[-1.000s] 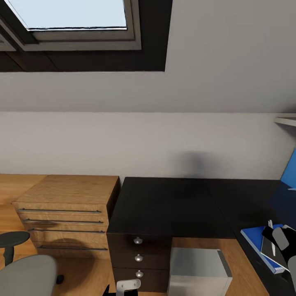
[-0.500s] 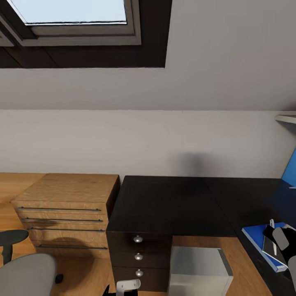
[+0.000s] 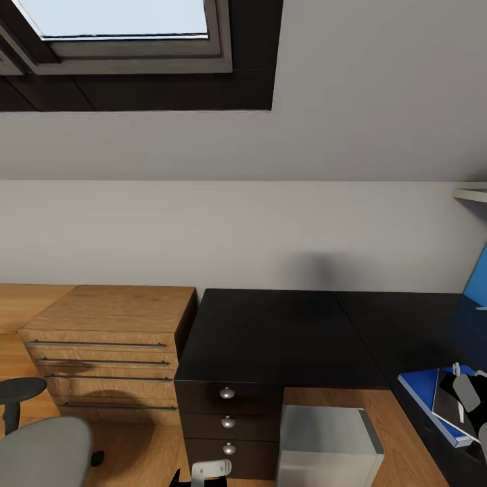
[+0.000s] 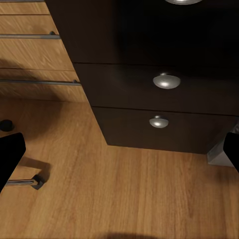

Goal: In the bedroom, organize the workspace by keeping the computer under the desk, ensuring the monitor is on the desk, placing the keyboard on the desk next to the monitor, placing the mouse on the desk next to the keyboard, moving the folder from the swivel chair onto the desk next to the mouse, stacking the notebook on top of the folder with the pen on top of the notebook, and positioning the swivel chair next to the desk.

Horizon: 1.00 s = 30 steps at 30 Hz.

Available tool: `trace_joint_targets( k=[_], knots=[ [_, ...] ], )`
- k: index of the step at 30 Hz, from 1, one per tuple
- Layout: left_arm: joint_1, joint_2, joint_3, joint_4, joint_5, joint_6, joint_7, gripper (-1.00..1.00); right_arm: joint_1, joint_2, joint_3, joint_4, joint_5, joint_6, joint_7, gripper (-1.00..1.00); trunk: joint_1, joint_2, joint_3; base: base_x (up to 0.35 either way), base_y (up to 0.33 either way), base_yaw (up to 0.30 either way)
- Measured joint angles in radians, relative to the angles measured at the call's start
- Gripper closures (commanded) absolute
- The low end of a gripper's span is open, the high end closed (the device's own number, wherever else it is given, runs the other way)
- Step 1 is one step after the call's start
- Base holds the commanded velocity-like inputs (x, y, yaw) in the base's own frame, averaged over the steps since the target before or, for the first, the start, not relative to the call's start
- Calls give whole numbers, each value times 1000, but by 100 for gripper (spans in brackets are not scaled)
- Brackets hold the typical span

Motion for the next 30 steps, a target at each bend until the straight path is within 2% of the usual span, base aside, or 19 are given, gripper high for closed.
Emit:
trace_joint_targets(
  k=[30],
  knots=[
    [0,0,-4,0,0,-1,0,-100,0,-3,0,0,-1,1,-1,100,0,0,0,0,0,0]
  ],
)
